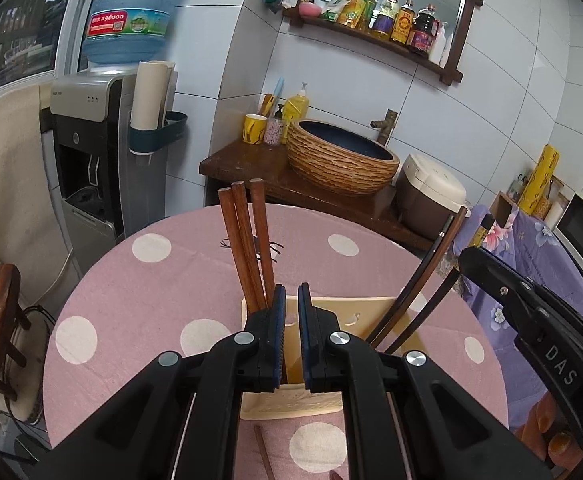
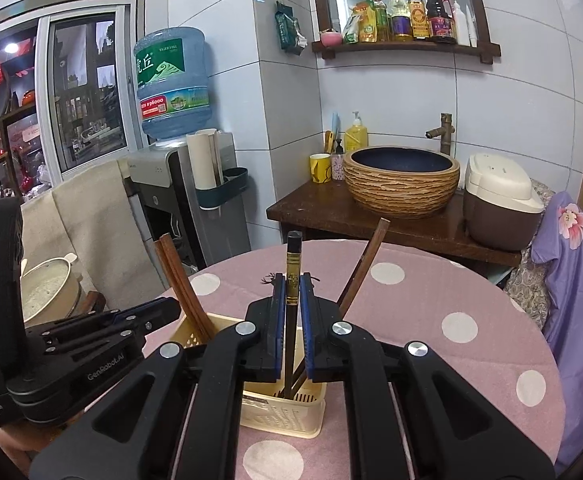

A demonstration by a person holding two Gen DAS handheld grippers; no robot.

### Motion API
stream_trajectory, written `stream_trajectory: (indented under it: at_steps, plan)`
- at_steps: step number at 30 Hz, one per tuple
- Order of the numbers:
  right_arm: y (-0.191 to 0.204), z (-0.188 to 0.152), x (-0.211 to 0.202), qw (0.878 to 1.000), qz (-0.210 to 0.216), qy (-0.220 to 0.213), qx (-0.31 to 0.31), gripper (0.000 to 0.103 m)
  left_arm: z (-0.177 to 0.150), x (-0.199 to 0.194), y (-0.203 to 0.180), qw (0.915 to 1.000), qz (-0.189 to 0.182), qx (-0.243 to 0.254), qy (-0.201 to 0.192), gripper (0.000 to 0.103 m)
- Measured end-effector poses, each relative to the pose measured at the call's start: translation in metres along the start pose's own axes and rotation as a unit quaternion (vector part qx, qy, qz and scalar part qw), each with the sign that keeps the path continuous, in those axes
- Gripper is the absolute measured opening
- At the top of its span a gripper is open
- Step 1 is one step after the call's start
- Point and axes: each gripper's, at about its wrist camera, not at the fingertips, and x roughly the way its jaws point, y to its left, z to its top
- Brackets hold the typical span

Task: Organize utensils
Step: 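Open both tools to release the chopsticks into the holder, then move right tool down and close it on a metal spoon handle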

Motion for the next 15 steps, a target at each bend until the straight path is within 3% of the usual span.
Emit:
stream_trajectory:
  at_steps: [1,3,5,8,15]
  plan:
    - [0.0,-0.002,-0.002,1.0,0.0,-0.004,-0.002,0.019,-0.002,-0.002,0.0,1.0,0.0,0.001,-0.001,0.009]
    - [-0.002,-0.008,-0.008,1.0,-0.001,-0.011,0.001,0.051,-0.007,-0.008,-0.001,1.0,-0.002,0.004,-0.008,0.025]
    - [-0.003,-0.015,-0.016,1.0,-0.006,-0.017,0.004,0.052,-0.017,-0.022,0.002,0.9994,-0.006,-0.007,-0.032,0.059]
    - [-0.005,-0.032,-0.027,1.0,-0.011,-0.009,0.0,0.052,-0.038,-0.035,0.005,0.9993,-0.008,-0.004,-0.037,0.061]
    - [-0.008,-0.091,-0.036,0.998,-0.012,0.062,-0.008,0.052,-0.104,-0.034,0.028,0.9996,0.011,-0.013,0.023,0.065]
